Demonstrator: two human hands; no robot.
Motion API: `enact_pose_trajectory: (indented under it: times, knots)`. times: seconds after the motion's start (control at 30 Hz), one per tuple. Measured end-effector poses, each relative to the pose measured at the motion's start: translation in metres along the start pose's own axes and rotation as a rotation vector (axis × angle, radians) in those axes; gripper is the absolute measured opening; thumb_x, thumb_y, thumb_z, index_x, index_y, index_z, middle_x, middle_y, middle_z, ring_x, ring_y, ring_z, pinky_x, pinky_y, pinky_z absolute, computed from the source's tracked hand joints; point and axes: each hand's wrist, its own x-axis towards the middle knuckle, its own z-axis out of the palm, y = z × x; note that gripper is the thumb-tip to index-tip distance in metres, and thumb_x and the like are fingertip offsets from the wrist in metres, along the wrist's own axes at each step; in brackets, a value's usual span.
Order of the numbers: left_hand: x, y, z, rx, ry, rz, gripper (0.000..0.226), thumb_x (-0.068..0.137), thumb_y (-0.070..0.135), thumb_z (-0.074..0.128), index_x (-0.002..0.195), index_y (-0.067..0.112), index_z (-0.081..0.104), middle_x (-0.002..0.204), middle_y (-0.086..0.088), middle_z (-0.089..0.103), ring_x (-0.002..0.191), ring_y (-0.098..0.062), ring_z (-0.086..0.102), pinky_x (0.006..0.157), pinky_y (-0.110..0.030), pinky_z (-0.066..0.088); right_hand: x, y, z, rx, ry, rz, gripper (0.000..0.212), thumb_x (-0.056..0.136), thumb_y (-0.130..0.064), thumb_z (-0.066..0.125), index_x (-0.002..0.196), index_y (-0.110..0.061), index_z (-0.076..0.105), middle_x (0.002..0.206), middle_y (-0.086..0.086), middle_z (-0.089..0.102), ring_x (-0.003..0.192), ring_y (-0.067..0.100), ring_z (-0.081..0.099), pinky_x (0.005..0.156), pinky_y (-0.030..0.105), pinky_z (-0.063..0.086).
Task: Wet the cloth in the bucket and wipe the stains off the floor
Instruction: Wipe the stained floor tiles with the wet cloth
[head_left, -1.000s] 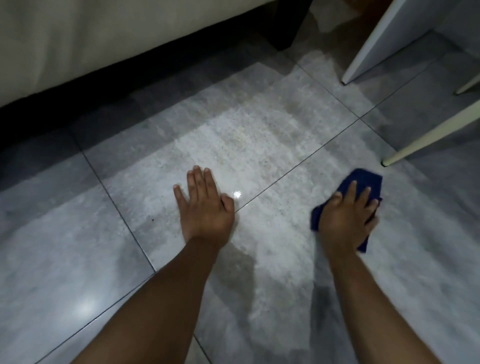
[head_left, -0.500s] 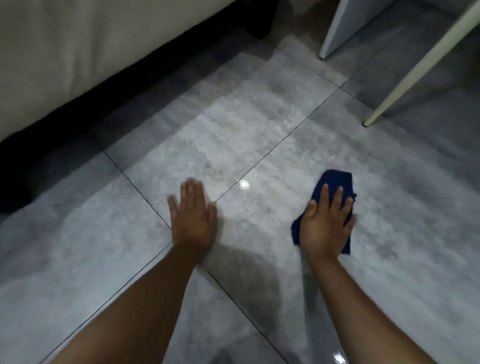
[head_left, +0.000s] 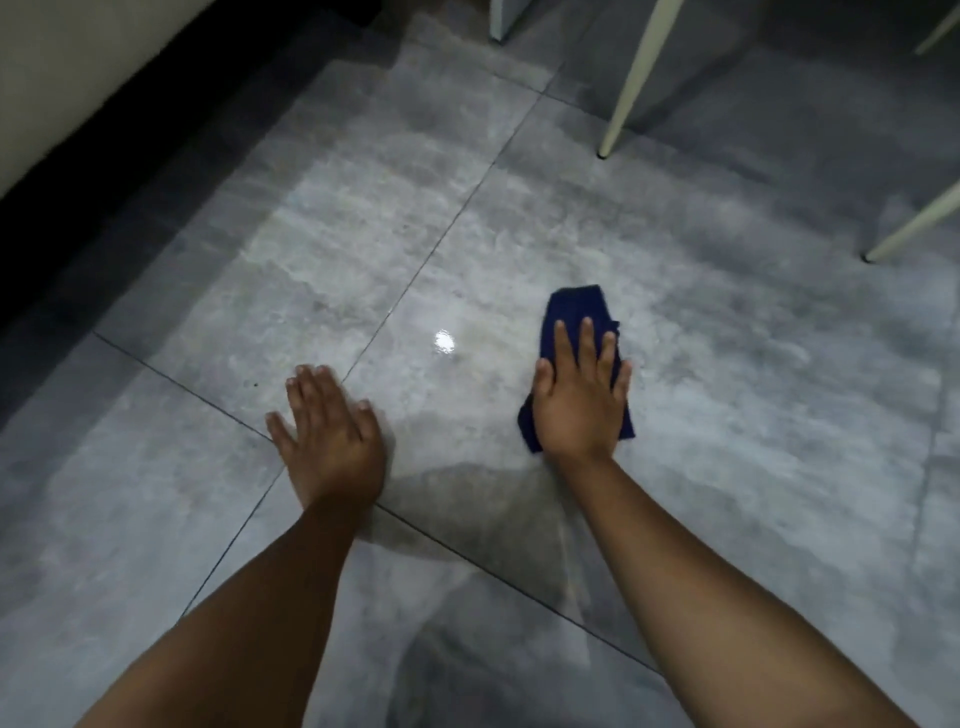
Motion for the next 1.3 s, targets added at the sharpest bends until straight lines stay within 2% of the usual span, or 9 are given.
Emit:
enact_pose_trajectory:
  times: [0.13, 0.3, 0.47, 0.63, 0.77, 0.83, 1.03, 1.23, 1.3]
  knots:
    - [0.0, 0.008, -0.006, 0.065, -0.048, -0.035, 0.062, 0.101, 0.033, 0.021, 0.151, 0.0, 0.007, 0.16, -0.018, 0.001, 0.147, -0.029, -0.002, 0.117, -0.054, -0.003, -0.088, 0.029, 0.005, -0.041, 0.116, 0.111, 0.053, 0.099, -0.039, 0.026, 0.15, -0.024, 0.027, 0.159, 0.006, 0.02, 0.146, 0.029, 0.015, 0.117, 0.051, 0.009]
    - [-0.034, 0.074, 0.004, 0.073, -0.131, 0.333, 0.068, 0.095, 0.042, 0.01, 0.152, 0.004, 0.008, 0.16, -0.015, 0.004, 0.148, -0.026, 0.0, 0.115, -0.048, -0.009, -0.12, 0.053, 0.003, -0.06, 0.018, -0.109, 0.052, 0.099, -0.042, 0.026, 0.15, -0.03, 0.026, 0.159, 0.0, 0.019, 0.147, 0.025, 0.014, 0.117, 0.046, 0.006]
    - [-0.099, 0.137, 0.035, -0.036, -0.191, 0.498, 0.065, 0.094, 0.039, 0.022, 0.147, 0.001, 0.028, 0.155, -0.018, 0.024, 0.144, -0.031, 0.021, 0.115, -0.055, 0.008, -0.126, 0.14, -0.022, -0.042, 0.124, 0.34, 0.056, 0.097, -0.045, 0.019, 0.15, -0.027, 0.026, 0.159, 0.0, 0.017, 0.147, 0.024, 0.01, 0.118, 0.048, 0.008]
    - [-0.108, 0.132, 0.045, -0.012, -0.115, 0.514, 0.066, 0.095, 0.041, 0.019, 0.15, 0.005, 0.021, 0.159, -0.013, 0.016, 0.147, -0.024, 0.01, 0.117, -0.051, 0.001, -0.194, 0.149, -0.019, -0.065, 0.141, 0.406, 0.055, 0.098, -0.043, 0.023, 0.15, -0.025, 0.028, 0.158, 0.004, 0.02, 0.146, 0.028, 0.015, 0.117, 0.05, 0.012]
    - [-0.109, 0.138, 0.046, 0.013, -0.099, 0.483, 0.066, 0.095, 0.041, 0.018, 0.152, 0.009, 0.013, 0.16, -0.009, 0.009, 0.148, -0.019, 0.004, 0.118, -0.047, -0.004, -0.167, 0.164, -0.026, -0.064, 0.095, 0.159, 0.054, 0.098, -0.043, 0.028, 0.15, -0.028, 0.029, 0.158, 0.0, 0.021, 0.146, 0.025, 0.016, 0.116, 0.048, 0.012]
    - [-0.111, 0.137, 0.045, 0.019, -0.107, 0.482, 0.066, 0.094, 0.042, 0.016, 0.153, 0.013, 0.008, 0.161, -0.005, 0.004, 0.148, -0.016, -0.002, 0.117, -0.043, -0.009, -0.138, 0.191, -0.039, -0.062, 0.071, 0.116, 0.055, 0.097, -0.045, 0.024, 0.15, -0.03, 0.026, 0.159, -0.001, 0.018, 0.147, 0.023, 0.011, 0.118, 0.047, 0.009]
    - [-0.112, 0.139, 0.042, 0.001, -0.106, 0.497, 0.068, 0.094, 0.047, 0.011, 0.153, 0.014, 0.007, 0.161, -0.003, 0.002, 0.147, -0.013, -0.006, 0.114, -0.035, -0.017, -0.117, 0.254, -0.065, -0.052, 0.105, 0.408, 0.06, 0.097, -0.051, 0.014, 0.152, -0.029, 0.016, 0.161, 0.0, 0.008, 0.148, 0.024, 0.003, 0.119, 0.048, 0.005]
    - [-0.115, 0.148, 0.041, 0.047, -0.122, 0.479, 0.07, 0.093, 0.044, 0.011, 0.152, 0.007, 0.011, 0.16, -0.012, 0.004, 0.148, -0.022, -0.001, 0.116, -0.047, -0.011, -0.228, 0.287, -0.061, -0.182, -0.041, -0.025, 0.058, 0.1, -0.053, 0.021, 0.152, -0.028, 0.018, 0.16, -0.001, 0.013, 0.147, 0.023, 0.01, 0.115, 0.045, 0.01]
    - [-0.137, 0.169, 0.044, 0.07, -0.144, 0.631, 0.069, 0.093, 0.043, 0.014, 0.15, 0.004, 0.018, 0.159, -0.015, 0.013, 0.147, -0.026, 0.007, 0.115, -0.044, -0.012, -0.239, 0.314, -0.069, -0.208, -0.079, -0.093, 0.056, 0.101, -0.052, 0.021, 0.152, -0.03, 0.018, 0.159, -0.001, 0.016, 0.147, 0.022, 0.011, 0.113, 0.045, 0.013]
